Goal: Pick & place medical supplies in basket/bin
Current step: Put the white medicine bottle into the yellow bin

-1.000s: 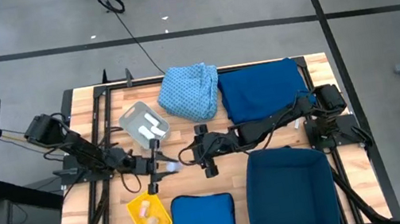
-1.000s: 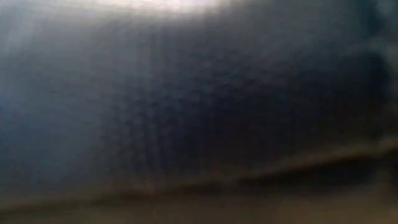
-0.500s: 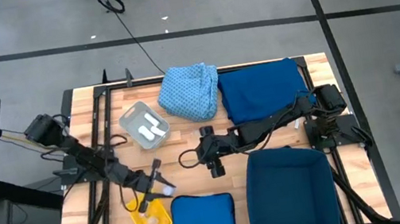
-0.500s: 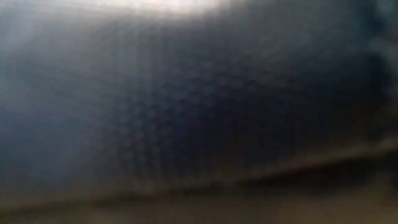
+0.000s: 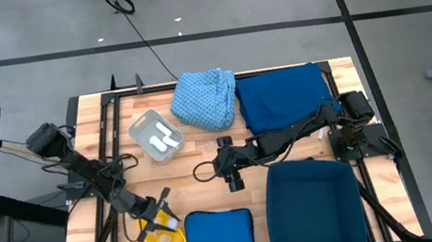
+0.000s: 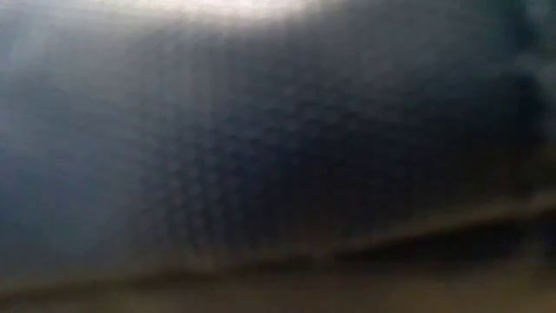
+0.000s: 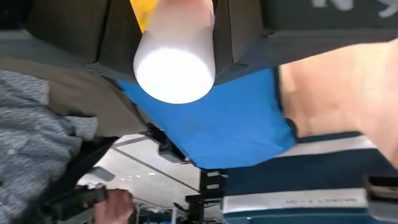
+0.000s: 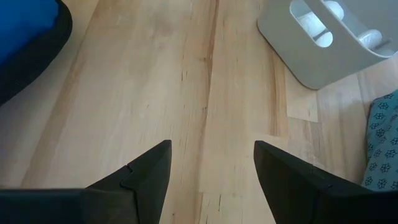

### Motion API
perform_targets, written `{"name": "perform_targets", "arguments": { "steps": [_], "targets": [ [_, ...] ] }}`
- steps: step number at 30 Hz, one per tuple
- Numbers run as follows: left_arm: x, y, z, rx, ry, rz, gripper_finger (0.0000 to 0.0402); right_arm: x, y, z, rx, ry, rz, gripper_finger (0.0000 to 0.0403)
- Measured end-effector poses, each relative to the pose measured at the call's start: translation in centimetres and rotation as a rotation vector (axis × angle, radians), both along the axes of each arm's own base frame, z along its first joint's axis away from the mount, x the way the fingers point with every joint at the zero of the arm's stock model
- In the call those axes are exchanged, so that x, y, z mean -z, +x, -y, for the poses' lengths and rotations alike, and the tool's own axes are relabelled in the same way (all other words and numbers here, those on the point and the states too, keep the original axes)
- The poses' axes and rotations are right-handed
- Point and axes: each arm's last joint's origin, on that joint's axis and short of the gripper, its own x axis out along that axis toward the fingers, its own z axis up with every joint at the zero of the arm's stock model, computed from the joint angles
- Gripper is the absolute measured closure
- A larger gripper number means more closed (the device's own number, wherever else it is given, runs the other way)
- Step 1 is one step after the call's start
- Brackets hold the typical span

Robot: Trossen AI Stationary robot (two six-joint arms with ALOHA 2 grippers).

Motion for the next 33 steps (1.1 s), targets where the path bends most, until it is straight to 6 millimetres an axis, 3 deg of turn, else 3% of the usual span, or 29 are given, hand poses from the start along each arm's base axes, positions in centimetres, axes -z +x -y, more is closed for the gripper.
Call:
{"name": "perform_targets", "arguments": {
  "steps": [14,28,33],
  "targets": [
    [0.2,-1.6,1.0,0.154,-0.120,-0.201,0.0254,0.0,0.0,0.0,0.009,0.018,-0.004,0.0165],
    [1.2,-1.8,0.6,0.111,-0.078,-0.298,0.0253,0.0,0.0,0.0,0.009,0.017,-0.004,0.0165],
    [1.1,-1.8,0.6,0.068,-0.129,-0.325,0.0186,0.0,0.0,0.0,0.009,0.017,-0.004,0.0165]
  ]
}}
